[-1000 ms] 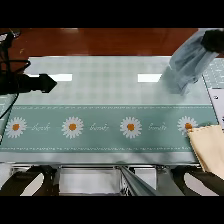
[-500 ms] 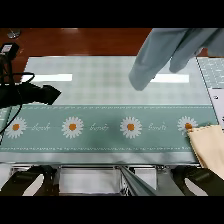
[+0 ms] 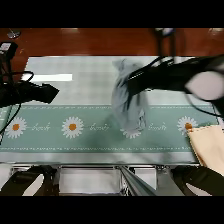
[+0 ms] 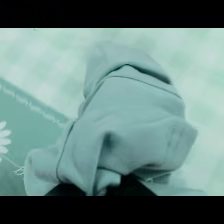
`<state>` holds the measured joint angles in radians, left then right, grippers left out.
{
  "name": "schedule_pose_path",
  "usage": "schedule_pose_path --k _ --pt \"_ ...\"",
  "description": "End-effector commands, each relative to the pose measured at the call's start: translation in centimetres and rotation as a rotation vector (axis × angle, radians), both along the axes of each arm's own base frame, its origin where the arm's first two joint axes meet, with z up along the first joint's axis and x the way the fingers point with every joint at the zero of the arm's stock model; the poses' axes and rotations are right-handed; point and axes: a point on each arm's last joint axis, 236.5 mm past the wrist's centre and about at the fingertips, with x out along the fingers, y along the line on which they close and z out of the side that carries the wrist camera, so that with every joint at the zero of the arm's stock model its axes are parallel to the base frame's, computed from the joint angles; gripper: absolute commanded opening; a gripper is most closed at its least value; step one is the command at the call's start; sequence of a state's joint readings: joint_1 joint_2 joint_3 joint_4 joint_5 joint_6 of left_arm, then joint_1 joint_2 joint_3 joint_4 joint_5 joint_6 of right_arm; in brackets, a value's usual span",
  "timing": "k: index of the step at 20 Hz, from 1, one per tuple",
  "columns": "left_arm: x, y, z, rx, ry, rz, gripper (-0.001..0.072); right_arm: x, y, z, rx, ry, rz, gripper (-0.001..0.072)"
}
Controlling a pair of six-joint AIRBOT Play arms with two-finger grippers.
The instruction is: Fold the shirts.
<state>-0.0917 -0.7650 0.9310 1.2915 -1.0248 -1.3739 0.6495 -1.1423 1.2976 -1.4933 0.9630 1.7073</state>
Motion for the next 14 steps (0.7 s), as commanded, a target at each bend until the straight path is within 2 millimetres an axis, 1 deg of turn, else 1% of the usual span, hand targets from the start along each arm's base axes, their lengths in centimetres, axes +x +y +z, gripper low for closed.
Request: schedule_pose_path --k 1,3,4,5,6,7,8,9,10,11,12,13,14 --pt "0.4 0.0 -0.5 -0.004 0.011 0.011 0.0703 0.3 7.2 -9.0 0.134 0.228 -0.021 0.0038" --pt "0.7 0.0 -1.4 -0.002 0.039 0.011 0.0703 0.9 10.8 -11.5 0.292 0.349 -0.079 0.0038" --pt "0.9 0.0 -1.9 0.0 0.053 0.011 0.0703 1.1 12.2 -12.2 0.355 0.395 -0.098 0.0039" --pt "1.0 -0.1 -2.4 -0.003 0.068 0.011 0.0703 1.2 13.2 -12.8 0.399 0.434 -0.108 0.0186" --pt "1.1 -0.4 -2.7 -0.017 0.083 0.011 0.0703 1.0 13.9 -13.2 0.416 0.466 -0.102 0.0611" --pt "1.0 -1.0 -3.0 -0.054 0.109 0.019 0.0703 0.7 14.1 -13.2 0.388 0.462 -0.05 0.0628" --pt "0.9 -1.8 -3.3 -0.09 0.134 0.013 0.0703 0.7 13.4 -13.0 0.352 0.46 -0.016 0.0628" --pt "0.5 -2.6 -3.6 -0.124 0.166 0.0 0.0703 1.2 11.8 -12.4 0.308 0.468 -0.002 0.0628" --pt "0.1 -3.2 -4.0 -0.134 0.194 -0.013 0.0703 1.9 9.6 -11.4 0.275 0.475 -0.002 0.0628" --pt "-0.4 -3.3 -4.5 -0.127 0.225 -0.026 0.0703 3.1 6.5 -10.0 0.248 0.469 -0.023 0.0628" --pt "-0.8 -3.2 -5.0 -0.12 0.251 -0.029 0.0703 4.2 2.8 -8.5 0.225 0.454 -0.064 0.0628" --pt "-0.9 -2.1 -5.8 -0.087 0.275 -0.017 0.0703 5.3 -1.7 -7.1 0.204 0.44 -0.138 0.0627" --pt "-0.5 -0.8 -6.6 -0.089 0.306 0.024 0.0703 6.0 -6.2 -5.8 0.171 0.414 -0.201 0.0628"
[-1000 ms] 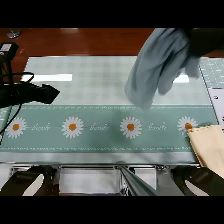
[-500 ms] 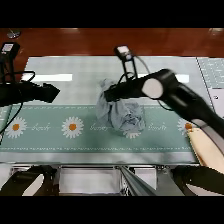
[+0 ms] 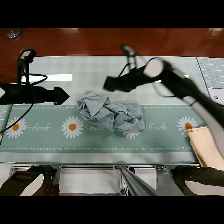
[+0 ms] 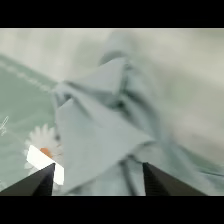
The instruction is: Fold the shirts.
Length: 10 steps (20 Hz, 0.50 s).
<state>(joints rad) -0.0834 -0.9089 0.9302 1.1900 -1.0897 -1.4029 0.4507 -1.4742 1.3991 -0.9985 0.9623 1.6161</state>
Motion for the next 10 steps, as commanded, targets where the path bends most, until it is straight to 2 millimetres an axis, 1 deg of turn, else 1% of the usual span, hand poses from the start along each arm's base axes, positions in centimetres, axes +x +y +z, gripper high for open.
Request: schedule_pose_path --k 1,2,3,4,5,6,7,8,9,10 --pt "-0.2 2.1 -2.5 -0.054 0.144 0.078 0.0702 0.7 -14.6 3.1 -0.195 0.019 -0.14 0.0628" --pt "0.2 1.7 -2.8 -0.191 0.202 0.129 0.0703 0.6 -20.3 3.6 -0.291 0.002 -0.233 0.0628" --pt "0.5 -0.2 -2.3 -0.396 0.24 0.113 0.0703 0.1 -25.0 3.6 -0.357 0.002 -0.343 0.0627" --pt "0.5 -2.4 -1.5 -0.579 0.261 0.066 0.0703 -1.2 -28.9 2.9 -0.389 0.018 -0.447 0.0626" --pt "0.2 -3.7 -1.9 -0.675 0.293 0.046 0.0703 -2.7 -31.2 1.6 -0.387 0.043 -0.515 0.0627" --pt "-0.8 -4.9 -3.9 -0.686 0.353 0.037 0.0703 -4.7 -32.6 -0.5 -0.369 0.083 -0.574 0.0627" --pt "-2.2 -6.4 -6.1 -0.676 0.42 0.026 0.0703 -6.8 -32.9 -2.8 -0.344 0.128 -0.605 0.0627" --pt "-3.9 -8.3 -8.2 -0.661 0.493 -0.001 0.0703 -8.8 -32.2 -5.0 -0.308 0.166 -0.613 0.0627" --pt "-5.2 -10.1 -9.8 -0.633 0.535 -0.036 0.0703 -10.5 -30.8 -6.6 -0.275 0.189 -0.575 0.0627" --pt "-5.7 -11.6 -10.8 -0.61 0.555 -0.057 0.0703 -12.1 -29.2 -7.6 -0.239 0.212 -0.537 0.0627"
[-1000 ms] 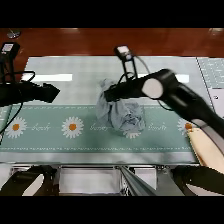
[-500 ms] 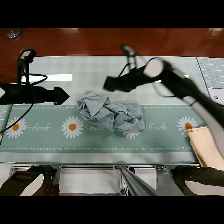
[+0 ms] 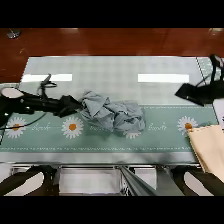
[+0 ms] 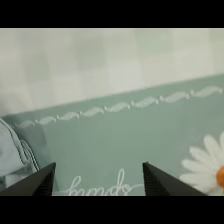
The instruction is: Fold the shirts.
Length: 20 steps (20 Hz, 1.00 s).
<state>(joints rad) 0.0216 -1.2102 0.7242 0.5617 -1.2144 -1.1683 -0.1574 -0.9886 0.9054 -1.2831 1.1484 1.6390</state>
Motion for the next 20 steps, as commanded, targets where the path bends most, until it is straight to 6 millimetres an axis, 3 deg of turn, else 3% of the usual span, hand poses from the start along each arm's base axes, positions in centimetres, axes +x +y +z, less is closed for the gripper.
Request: schedule_pose_path --k 1,5,7,8,9,11,13,17,20 --pt "-1.7 -5.4 -3.0 -0.064 0.076 -0.046 0.0703 -5.9 1.7 -4.5 0.102 0.056 -0.014 0.0626" --pt "0.2 -8.4 -3.0 -0.106 0.057 -0.036 0.0703 -8.6 4.0 -6.0 0.116 0.101 0.056 0.0626" --pt "0.9 -8.7 -3.1 -0.101 0.039 -0.039 0.0676 -9.9 5.0 -7.4 0.121 0.144 0.091 0.0626" --pt "0.9 -8.9 -2.6 -0.114 0.014 -0.069 0.0184 -10.6 5.6 -8.1 0.125 0.168 0.103 0.0626" --pt "0.5 -9.5 -1.3 -0.153 -0.025 -0.127 0.0018 -11.2 6.4 -8.8 0.142 0.189 0.109 0.0626" --pt "0.4 -9.5 0.9 -0.199 -0.078 -0.209 0.002 -10.9 8.4 -9.2 0.19 0.165 0.114 0.0626" --pt "2.4 -8.2 1.8 -0.197 -0.113 -0.174 0.0019 -9.8 10.8 -9.2 0.247 0.138 0.125 0.0626" --pt "4.8 -5.6 2.1 -0.188 -0.124 -0.086 0.0019 -9.7 14.7 -11.0 0.305 0.183 0.182 0.0626" --pt "5.0 -5.4 2.1 -0.186 -0.126 -0.079 0.002 -8.5 15.5 -12.3 0.298 0.199 0.167 0.0626"
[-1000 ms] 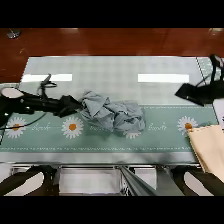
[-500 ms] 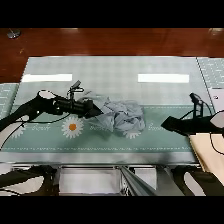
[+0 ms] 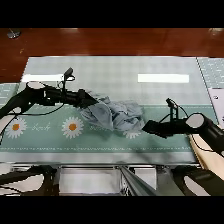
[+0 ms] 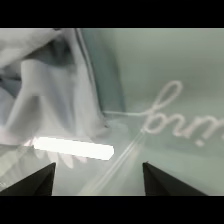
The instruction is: Fold the shirts.
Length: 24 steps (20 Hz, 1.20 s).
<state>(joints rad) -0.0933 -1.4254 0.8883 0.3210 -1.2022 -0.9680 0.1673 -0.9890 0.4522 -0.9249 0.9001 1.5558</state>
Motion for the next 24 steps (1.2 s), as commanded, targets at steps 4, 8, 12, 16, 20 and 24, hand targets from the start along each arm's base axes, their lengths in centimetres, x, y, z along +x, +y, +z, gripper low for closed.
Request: schedule_pose_path --k 4,8,12,16,20,24 --pt "0.5 0.6 0.2 -0.002 -0.008 0.013 0.002 3.2 2.8 -1.8 0.048 0.058 -0.025 0.0626" --pt "0.6 0.6 0.2 0.0 -0.009 0.016 0.002 4.7 5.4 -1.6 0.094 0.062 0.01 0.0619" --pt "0.7 0.4 2.6 -0.006 -0.127 -0.021 0.0017 6.1 8.0 0.5 0.105 -0.03 0.119 0.0038" --pt "6.6 4.2 16.2 0.006 -0.473 0.215 0.0017 13.7 5.3 11.7 0.068 -0.332 0.102 0.0037" --pt "6.8 8.2 34.8 -0.029 -0.882 0.39 0.0017 19.1 -0.6 33.7 0.011 -0.835 -0.003 0.0037" --pt "3.8 16.0 46.1 0.277 -1.103 0.69 0.0017 12.6 -4.1 51.4 -0.117 -1.253 -0.025 0.0037"
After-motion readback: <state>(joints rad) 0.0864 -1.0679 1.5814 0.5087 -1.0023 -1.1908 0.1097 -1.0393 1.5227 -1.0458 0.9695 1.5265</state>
